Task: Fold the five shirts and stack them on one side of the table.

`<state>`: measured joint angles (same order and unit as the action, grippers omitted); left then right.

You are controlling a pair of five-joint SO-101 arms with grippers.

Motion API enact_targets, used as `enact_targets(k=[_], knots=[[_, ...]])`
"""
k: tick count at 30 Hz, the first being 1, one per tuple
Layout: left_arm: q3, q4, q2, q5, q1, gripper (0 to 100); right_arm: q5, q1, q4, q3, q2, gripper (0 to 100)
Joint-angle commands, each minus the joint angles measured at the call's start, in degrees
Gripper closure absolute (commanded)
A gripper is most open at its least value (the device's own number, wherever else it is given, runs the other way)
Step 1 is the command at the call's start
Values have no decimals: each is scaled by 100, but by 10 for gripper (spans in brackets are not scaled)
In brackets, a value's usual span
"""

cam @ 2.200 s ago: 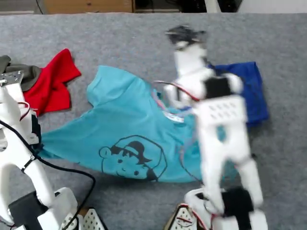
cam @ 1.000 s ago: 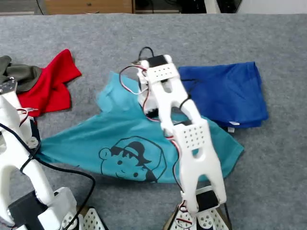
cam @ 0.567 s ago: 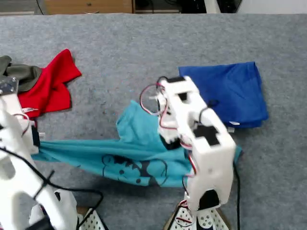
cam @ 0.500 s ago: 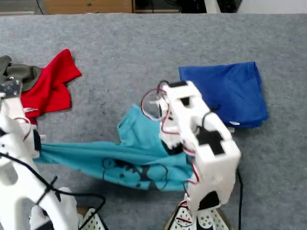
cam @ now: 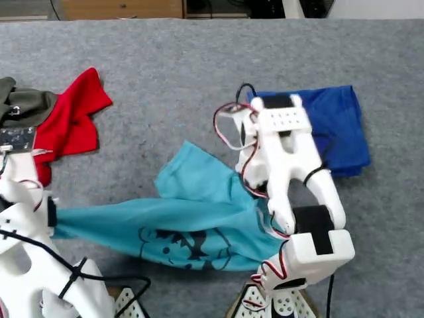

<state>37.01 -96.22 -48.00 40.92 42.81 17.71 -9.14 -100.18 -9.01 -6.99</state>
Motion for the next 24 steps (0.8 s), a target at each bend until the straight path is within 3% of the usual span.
enact_targets(k=[1,6,12,19,24], knots=[[-114,-44,-110,554,642,981,35,119,-176,884,242,996],[-123,-141,-110,1169,1380,981,-527,-690,70,2185,-620,996],[-352,-448,-110,1741,2066,981,-1257,-1525,325,4523,-3116,996],[-176,-448,-110,1785,2127,981,-1697,-1868,-229,8189,-5218,994],[44,-448,-110,1785,2119,981,-1723,-2193,-229,8523,-5332,824]])
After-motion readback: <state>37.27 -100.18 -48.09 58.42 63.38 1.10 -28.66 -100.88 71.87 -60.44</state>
